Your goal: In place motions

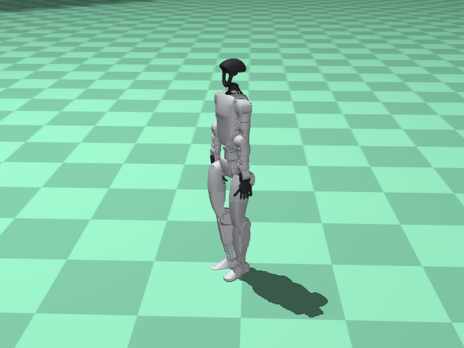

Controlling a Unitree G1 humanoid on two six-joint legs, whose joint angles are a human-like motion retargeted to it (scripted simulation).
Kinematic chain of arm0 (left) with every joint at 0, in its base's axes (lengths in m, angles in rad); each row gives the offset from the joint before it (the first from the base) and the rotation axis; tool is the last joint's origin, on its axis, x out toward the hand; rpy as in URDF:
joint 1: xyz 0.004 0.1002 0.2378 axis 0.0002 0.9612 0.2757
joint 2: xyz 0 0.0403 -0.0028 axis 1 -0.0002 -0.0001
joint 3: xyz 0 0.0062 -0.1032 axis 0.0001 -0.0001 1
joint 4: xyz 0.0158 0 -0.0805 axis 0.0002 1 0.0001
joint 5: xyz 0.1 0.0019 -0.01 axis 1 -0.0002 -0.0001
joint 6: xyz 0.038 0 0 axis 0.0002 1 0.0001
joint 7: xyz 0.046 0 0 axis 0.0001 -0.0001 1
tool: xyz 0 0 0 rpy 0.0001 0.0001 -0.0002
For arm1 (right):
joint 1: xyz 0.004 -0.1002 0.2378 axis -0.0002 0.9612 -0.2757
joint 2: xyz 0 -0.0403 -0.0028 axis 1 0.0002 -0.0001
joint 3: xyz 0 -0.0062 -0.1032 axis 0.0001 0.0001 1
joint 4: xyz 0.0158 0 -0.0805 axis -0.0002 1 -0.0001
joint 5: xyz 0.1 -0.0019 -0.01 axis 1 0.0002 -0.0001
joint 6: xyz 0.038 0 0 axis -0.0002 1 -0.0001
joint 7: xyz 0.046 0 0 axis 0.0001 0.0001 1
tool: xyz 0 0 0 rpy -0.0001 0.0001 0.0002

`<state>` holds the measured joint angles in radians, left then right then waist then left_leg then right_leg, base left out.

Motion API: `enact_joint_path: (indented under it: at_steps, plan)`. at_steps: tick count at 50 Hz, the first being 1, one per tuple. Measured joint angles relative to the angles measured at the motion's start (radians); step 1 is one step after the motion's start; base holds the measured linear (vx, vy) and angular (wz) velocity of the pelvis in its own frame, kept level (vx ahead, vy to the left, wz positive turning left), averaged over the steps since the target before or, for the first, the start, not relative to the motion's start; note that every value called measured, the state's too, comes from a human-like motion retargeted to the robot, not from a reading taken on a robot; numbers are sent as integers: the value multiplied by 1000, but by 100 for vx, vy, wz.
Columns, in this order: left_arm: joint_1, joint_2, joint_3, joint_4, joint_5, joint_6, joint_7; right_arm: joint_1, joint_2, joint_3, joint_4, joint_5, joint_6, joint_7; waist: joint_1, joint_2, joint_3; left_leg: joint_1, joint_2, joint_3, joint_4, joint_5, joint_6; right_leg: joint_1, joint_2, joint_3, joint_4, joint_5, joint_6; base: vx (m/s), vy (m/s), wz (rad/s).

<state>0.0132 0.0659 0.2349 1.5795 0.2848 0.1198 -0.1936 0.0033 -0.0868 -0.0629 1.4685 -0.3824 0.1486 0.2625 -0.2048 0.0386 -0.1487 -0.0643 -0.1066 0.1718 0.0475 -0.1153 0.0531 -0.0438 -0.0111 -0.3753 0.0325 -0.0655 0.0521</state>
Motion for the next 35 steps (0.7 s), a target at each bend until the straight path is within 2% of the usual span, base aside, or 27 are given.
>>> enact_joint_path:
  at_steps: [35]
  plan:
    - [4,4,-8,4,-1,3,-4,4,2,13,-4,-7,-3,9,0,4,-4,0,-5,7,-3,-1,29,-8,-11,10,10,17,1,0,0,0]
